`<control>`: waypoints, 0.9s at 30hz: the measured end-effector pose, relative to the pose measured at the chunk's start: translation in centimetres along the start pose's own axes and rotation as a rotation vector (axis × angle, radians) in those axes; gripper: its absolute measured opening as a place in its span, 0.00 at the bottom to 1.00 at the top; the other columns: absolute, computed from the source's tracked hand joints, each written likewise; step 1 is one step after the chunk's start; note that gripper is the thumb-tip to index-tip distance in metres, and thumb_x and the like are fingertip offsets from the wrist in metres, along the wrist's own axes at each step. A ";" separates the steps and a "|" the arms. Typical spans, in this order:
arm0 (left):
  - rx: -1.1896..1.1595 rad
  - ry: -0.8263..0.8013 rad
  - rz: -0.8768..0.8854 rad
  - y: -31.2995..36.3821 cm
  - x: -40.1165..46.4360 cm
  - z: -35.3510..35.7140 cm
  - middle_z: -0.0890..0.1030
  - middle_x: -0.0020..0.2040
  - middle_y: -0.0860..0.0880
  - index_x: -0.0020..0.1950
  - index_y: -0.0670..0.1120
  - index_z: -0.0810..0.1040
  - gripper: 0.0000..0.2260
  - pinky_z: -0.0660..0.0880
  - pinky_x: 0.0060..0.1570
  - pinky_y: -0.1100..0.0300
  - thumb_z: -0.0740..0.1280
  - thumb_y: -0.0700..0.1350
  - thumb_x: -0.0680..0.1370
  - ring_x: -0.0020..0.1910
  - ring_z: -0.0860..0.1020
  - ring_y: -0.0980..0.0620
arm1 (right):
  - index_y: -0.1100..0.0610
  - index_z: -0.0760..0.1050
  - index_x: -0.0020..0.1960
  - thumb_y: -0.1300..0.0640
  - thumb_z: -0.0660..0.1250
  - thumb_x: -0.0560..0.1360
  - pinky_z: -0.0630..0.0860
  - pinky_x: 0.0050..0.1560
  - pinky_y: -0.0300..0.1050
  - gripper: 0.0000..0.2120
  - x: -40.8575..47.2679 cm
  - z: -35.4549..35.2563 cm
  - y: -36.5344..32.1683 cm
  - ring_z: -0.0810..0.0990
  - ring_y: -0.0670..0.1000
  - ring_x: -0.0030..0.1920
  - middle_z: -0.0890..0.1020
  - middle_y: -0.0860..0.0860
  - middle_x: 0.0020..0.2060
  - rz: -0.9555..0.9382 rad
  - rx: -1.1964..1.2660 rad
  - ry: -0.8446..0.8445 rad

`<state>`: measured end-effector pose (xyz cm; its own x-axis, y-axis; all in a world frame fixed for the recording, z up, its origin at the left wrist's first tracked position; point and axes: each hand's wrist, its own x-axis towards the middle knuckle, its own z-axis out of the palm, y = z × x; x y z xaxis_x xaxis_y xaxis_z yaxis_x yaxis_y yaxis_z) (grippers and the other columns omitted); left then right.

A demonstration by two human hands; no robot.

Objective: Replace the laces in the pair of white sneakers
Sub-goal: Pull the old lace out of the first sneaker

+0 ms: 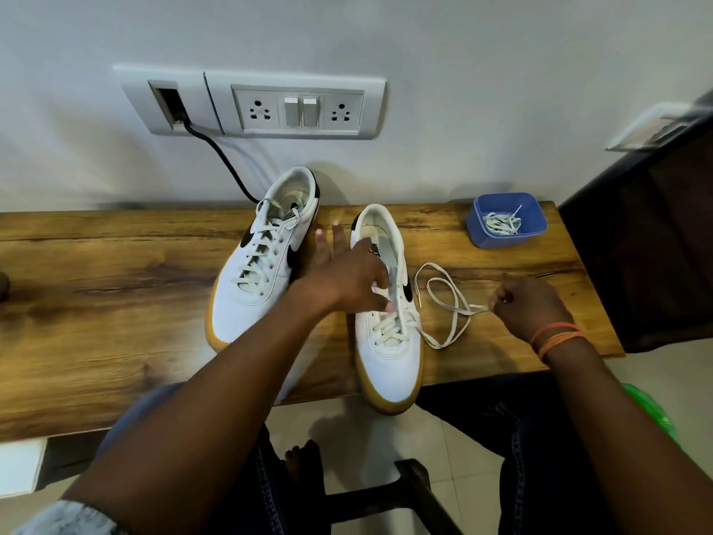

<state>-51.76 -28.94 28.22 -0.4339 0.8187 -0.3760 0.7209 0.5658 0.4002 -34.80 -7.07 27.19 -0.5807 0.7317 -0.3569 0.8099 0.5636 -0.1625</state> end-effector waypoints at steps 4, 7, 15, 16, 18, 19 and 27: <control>0.178 0.045 0.009 2.2 0.1 2.9 0.47 0.80 0.42 0.56 0.54 0.81 0.15 0.26 0.61 0.28 0.70 0.59 0.73 0.73 0.28 0.31 | 0.51 0.80 0.46 0.58 0.71 0.73 0.75 0.57 0.50 0.04 0.5 0.7 -2.5 0.78 0.58 0.56 0.82 0.56 0.54 -0.164 0.094 0.031; 0.124 0.107 -0.026 2.6 0.1 4.1 0.54 0.79 0.43 0.55 0.51 0.81 0.11 0.30 0.64 0.27 0.70 0.52 0.75 0.75 0.34 0.32 | 0.56 0.80 0.59 0.63 0.69 0.75 0.75 0.54 0.47 0.13 -0.2 1.2 -5.3 0.79 0.53 0.52 0.82 0.55 0.51 -0.484 0.266 0.054; 0.151 0.264 0.020 1.8 -0.7 2.9 0.64 0.69 0.48 0.55 0.52 0.82 0.12 0.46 0.69 0.35 0.69 0.52 0.73 0.73 0.52 0.41 | 0.47 0.80 0.61 0.63 0.64 0.77 0.77 0.45 0.53 0.18 0.0 2.0 -8.9 0.77 0.56 0.48 0.71 0.47 0.46 -0.889 -0.003 -0.110; 0.151 0.273 0.036 1.7 -1.2 2.6 0.65 0.67 0.49 0.53 0.52 0.82 0.11 0.50 0.68 0.38 0.69 0.53 0.73 0.71 0.55 0.43 | 0.46 0.81 0.60 0.63 0.64 0.77 0.77 0.45 0.52 0.17 0.0 1.8 -9.0 0.77 0.55 0.48 0.70 0.45 0.46 -0.888 -0.005 -0.115; 0.138 0.264 0.043 0.9 -2.0 2.2 0.65 0.64 0.51 0.53 0.53 0.82 0.12 0.57 0.64 0.43 0.71 0.55 0.72 0.68 0.58 0.45 | 0.48 0.82 0.57 0.64 0.64 0.77 0.77 0.48 0.51 0.15 0.2 1.4 -9.0 0.78 0.53 0.49 0.72 0.45 0.47 -0.878 0.023 -0.134; 0.115 0.239 0.035 0.4 -2.6 2.0 0.65 0.63 0.51 0.53 0.54 0.83 0.12 0.59 0.63 0.45 0.72 0.56 0.72 0.66 0.59 0.46 | 0.49 0.83 0.56 0.65 0.64 0.77 0.77 0.50 0.51 0.15 0.2 1.2 -9.0 0.78 0.53 0.50 0.74 0.46 0.49 -0.868 0.040 -0.143; -0.054 0.058 -0.036 0.0 -6.8 1.5 0.76 0.51 0.52 0.52 0.53 0.85 0.09 0.65 0.58 0.55 0.75 0.52 0.73 0.60 0.69 0.48 | 0.54 0.82 0.59 0.69 0.63 0.77 0.75 0.60 0.48 0.17 0.6 1.2 -9.2 0.80 0.56 0.56 0.82 0.55 0.54 -0.725 0.117 -0.204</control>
<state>-47.96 -34.63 29.52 -0.4907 0.8012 -0.3425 0.6749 0.5981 0.4323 -42.47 -12.29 27.40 -0.9531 0.1019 -0.2848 0.2415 0.8233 -0.5136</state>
